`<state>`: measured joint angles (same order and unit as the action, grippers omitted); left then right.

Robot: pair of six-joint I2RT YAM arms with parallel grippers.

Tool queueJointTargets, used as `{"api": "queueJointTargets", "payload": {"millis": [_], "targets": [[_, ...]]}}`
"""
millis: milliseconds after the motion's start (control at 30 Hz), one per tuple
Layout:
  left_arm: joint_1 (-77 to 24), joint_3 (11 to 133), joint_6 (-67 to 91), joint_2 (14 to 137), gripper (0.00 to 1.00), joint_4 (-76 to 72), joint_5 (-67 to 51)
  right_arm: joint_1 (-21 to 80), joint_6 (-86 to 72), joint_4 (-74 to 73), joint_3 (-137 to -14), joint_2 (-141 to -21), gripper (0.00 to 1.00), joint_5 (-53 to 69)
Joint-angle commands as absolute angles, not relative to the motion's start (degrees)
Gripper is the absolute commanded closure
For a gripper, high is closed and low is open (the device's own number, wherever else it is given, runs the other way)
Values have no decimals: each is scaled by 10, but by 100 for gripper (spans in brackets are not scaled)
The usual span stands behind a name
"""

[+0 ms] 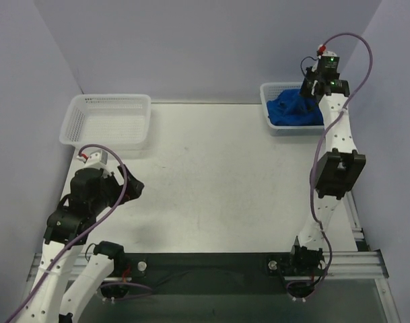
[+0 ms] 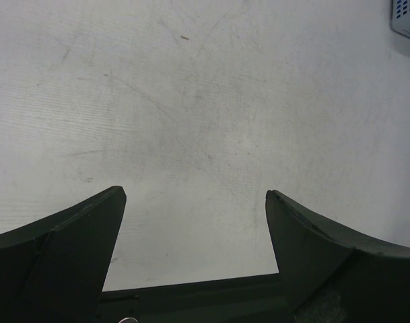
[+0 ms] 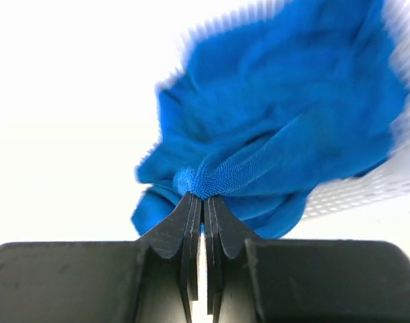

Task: Fold and stack the towels
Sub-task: Grab crumpled towel, then move the towel to the center of the board

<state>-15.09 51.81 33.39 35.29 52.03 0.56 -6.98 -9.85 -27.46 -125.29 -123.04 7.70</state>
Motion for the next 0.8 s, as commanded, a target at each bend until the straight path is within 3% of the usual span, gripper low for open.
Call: {"api": "queueJointTargets", "payload": {"millis": [0, 133, 533, 767], "targets": [[-154, 522, 320, 343, 3, 490, 1, -33, -56, -235, -1270, -1105, 100, -24], [-154, 526, 310, 337, 3, 491, 0, -4, -33, -195, -1256, -1051, 100, -98], [-154, 557, 287, 316, 2, 504, -21, 167, 46, -187, -1269, -919, 100, -64], [-154, 562, 282, 314, 2, 519, -46, 287, 24, -185, -1259, -919, 100, -59]]}}
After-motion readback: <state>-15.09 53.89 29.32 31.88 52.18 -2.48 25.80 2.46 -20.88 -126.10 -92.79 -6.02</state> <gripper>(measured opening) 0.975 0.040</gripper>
